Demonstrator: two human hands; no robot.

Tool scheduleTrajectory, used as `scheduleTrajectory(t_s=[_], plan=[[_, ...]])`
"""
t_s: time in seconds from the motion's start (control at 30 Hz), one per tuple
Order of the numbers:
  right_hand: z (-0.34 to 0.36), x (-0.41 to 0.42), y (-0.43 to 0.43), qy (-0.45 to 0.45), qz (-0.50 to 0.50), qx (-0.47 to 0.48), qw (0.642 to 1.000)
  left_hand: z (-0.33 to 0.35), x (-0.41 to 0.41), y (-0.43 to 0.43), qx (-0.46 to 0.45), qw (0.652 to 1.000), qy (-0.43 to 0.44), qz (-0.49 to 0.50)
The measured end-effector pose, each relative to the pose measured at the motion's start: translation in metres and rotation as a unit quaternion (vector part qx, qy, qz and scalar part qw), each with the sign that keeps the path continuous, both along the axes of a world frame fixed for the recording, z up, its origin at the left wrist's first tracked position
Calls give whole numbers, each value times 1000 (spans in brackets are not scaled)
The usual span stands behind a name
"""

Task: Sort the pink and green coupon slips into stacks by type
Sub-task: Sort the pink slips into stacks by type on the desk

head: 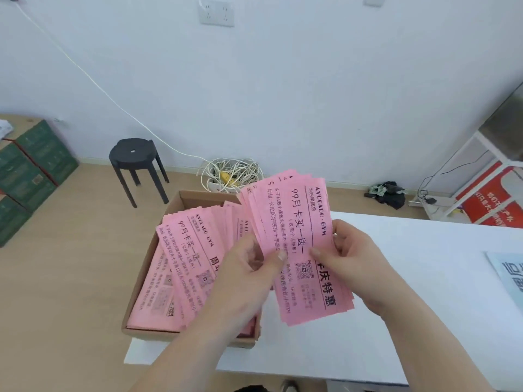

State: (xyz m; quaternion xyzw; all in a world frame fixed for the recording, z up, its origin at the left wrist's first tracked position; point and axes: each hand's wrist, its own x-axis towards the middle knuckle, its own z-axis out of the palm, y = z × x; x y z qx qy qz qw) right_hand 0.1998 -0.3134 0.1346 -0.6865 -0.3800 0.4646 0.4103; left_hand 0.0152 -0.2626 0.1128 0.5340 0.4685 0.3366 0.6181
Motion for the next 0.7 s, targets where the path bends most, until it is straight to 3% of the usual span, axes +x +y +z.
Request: scheduleTrajectory(t_s=[0.1, 0.2, 0.3, 0.37, 0.57, 0.7], plan=[[8, 65, -17, -190, 70, -35, 979, -12, 40, 1, 10, 997, 55, 58], [-1, 119, -26, -410, 149, -99, 894, -25, 73, -2, 73, 987, 141, 9], [-18, 140, -27, -505, 218, -141, 823, -41, 101, -15, 217, 929, 277, -113], [-34, 146, -28, -523, 244, -127, 807, -53, 113, -22, 261, 896, 322, -162], [-79, 162, -34, -513, 217, -33, 830, -85, 119, -27, 255, 851, 429, -162], [-112, 180, -55, -434, 37, -51, 899, -100, 116, -26, 219, 875, 408, -146]])
